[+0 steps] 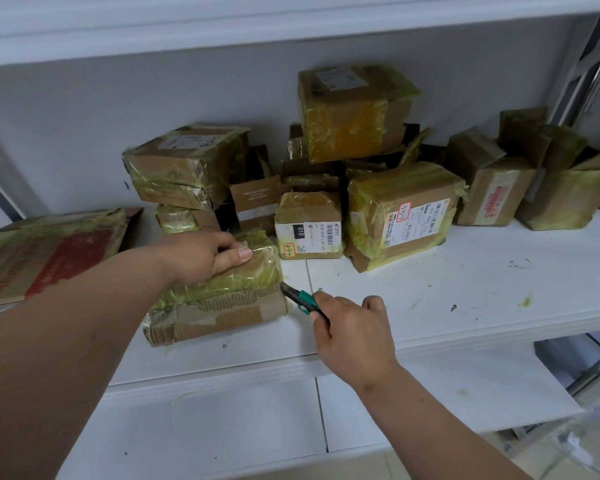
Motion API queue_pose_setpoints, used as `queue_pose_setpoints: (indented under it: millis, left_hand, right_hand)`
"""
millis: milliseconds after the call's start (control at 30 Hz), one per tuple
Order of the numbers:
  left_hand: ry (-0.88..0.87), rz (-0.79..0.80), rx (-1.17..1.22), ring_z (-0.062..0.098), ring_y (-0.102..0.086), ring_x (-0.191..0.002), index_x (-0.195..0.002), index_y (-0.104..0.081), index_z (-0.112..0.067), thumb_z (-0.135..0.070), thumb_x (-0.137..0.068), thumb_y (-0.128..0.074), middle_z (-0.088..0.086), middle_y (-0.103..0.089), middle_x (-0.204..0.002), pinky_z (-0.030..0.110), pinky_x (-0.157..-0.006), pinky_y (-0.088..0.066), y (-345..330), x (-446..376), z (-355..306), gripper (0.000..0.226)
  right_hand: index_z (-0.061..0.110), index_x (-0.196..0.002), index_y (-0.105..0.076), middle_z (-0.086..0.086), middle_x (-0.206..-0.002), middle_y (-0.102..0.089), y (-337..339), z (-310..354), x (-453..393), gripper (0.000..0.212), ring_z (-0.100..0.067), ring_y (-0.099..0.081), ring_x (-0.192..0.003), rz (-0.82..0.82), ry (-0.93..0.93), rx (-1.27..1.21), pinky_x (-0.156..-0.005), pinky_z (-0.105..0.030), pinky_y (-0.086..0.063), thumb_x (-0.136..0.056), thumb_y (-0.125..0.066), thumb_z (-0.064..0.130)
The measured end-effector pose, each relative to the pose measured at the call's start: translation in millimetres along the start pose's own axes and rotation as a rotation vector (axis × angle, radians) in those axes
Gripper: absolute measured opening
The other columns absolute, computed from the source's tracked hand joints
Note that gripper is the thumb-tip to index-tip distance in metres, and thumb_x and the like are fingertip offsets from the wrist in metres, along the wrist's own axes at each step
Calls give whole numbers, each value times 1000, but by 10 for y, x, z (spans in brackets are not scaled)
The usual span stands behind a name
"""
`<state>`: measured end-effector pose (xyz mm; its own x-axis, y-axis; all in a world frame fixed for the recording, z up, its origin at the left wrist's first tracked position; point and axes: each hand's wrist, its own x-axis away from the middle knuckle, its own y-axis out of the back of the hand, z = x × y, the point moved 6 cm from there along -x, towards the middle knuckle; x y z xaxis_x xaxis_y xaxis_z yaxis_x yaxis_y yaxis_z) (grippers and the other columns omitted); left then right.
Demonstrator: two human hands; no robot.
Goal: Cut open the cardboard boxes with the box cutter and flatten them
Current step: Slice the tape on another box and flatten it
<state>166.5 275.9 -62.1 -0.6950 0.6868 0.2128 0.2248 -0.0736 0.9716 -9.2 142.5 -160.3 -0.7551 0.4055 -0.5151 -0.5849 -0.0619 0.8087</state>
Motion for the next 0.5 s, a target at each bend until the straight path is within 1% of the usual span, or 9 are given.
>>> queue_pose_setpoints:
  millis: [100, 200, 267, 300, 333, 367, 400, 467, 500]
  left_hand:
    - [24, -4, 26, 22, -52, -120, -132, -51, -32, -74, -79, -25, 1, -56, -134, 30, -91, -41, 3, 14, 34, 73]
    - [40, -3, 42, 22, -52, -122, -133, -51, -33, -76, -77, -25, 1, -55, -137, 31, -93, -42, -7, 33, 35, 76]
    - [67, -24, 62, 23, -49, -126, -137, -49, -33, -75, -83, -25, 1, -53, -141, 31, -94, -40, -15, 44, 56, 72]
    - [90, -44, 67, 24, -48, -129, -138, -47, -34, -76, -83, -23, 0, -51, -143, 31, -95, -39, -15, 49, 87, 74]
    - [117, -60, 69, 25, -47, -131, -140, -45, -36, -80, -80, -20, 0, -50, -145, 32, -97, -40, -22, 59, 112, 78]
    - [140, -67, 63, 26, -46, -132, -141, -43, -38, -84, -76, -18, 0, -48, -147, 34, -99, -41, -33, 70, 113, 84]
    - [156, -71, 46, 27, -44, -134, -143, -40, -40, -86, -73, -16, 0, -45, -150, 36, -101, -42, -50, 71, 84, 87]
    - [183, -78, -22, 28, -39, -138, -147, -34, -41, -88, -76, -16, 0, -38, -155, 39, -104, -41, -92, 23, -25, 87]
    - [197, -85, -55, 29, -37, -140, -149, -32, -40, -86, -79, -17, 0, -35, -156, 40, -104, -40, -113, -18, -75, 85]
  right_hand:
    - [24, -87, -65, 10, -56, -55, -11, -53, 87, 28, -15, -30, -45, 33, -1, -8, -61, -31, -35, -87, -38, 31]
    - [25, -79, -59, 10, -53, -52, -22, -96, 101, 22, -14, -26, -43, 53, 2, -52, -60, -34, -41, -85, -39, 32]
    - [25, -75, -55, 11, -49, -45, 23, -164, 74, 21, -13, -22, -41, 34, -32, -60, -59, -34, -41, -85, -38, 32]
    - [23, -77, -55, 13, -48, -40, 79, -213, 74, 21, -12, -23, -39, 11, -76, -103, -58, -32, -38, -86, -38, 32]
    - [21, -81, -56, 15, -49, -36, 136, -263, 73, 20, -10, -26, -39, -20, -127, -176, -57, -31, -34, -88, -39, 31]
    - [19, -86, -56, 16, -51, -37, 186, -290, 63, 19, -10, -34, -41, -21, -180, -262, -58, -31, -32, -91, -41, 30]
    - [18, -91, -54, 16, -54, -41, 183, -297, 47, 17, -17, -45, -47, 16, -230, -329, -59, -32, -34, -94, -42, 29]
    - [17, -95, -48, 8, -65, -53, 80, -213, -13, 12, -31, -58, -65, 180, -299, -374, -63, -38, -43, -98, -44, 28]
    - [17, -95, -46, 2, -71, -59, 23, -150, -47, 12, -32, -61, -69, 257, -336, -405, -66, -39, -49, -98, -45, 29]
